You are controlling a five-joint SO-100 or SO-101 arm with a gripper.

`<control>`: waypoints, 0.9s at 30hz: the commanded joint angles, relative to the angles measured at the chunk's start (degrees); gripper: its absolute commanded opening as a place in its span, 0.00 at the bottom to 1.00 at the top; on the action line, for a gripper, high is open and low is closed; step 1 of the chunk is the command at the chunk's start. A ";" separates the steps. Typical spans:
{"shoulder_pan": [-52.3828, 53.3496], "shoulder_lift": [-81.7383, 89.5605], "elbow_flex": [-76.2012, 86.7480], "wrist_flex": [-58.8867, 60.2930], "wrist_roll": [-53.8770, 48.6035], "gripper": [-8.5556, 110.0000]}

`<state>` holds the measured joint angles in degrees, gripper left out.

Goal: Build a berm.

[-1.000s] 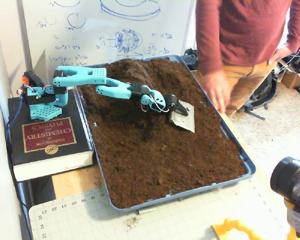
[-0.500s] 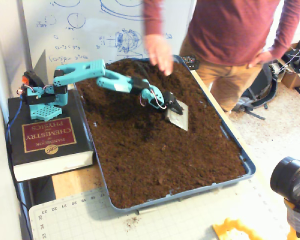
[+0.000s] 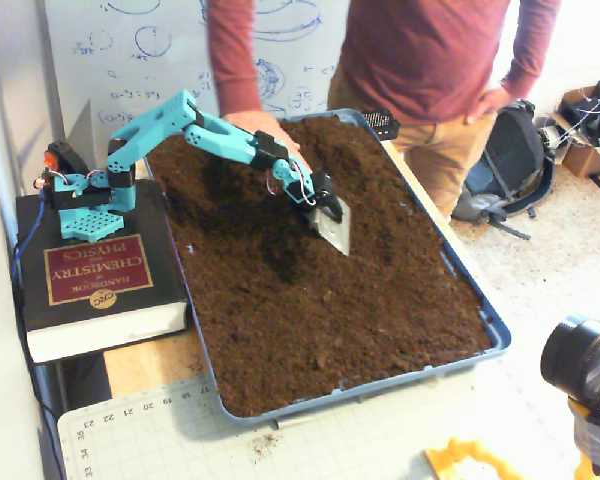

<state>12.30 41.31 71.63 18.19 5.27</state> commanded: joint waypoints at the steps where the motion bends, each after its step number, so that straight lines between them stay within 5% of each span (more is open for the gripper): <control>1: -2.02 8.44 4.57 2.29 0.44 0.07; 27: -1.23 37.44 18.54 2.99 0.53 0.07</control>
<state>10.81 66.27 90.88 21.18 5.36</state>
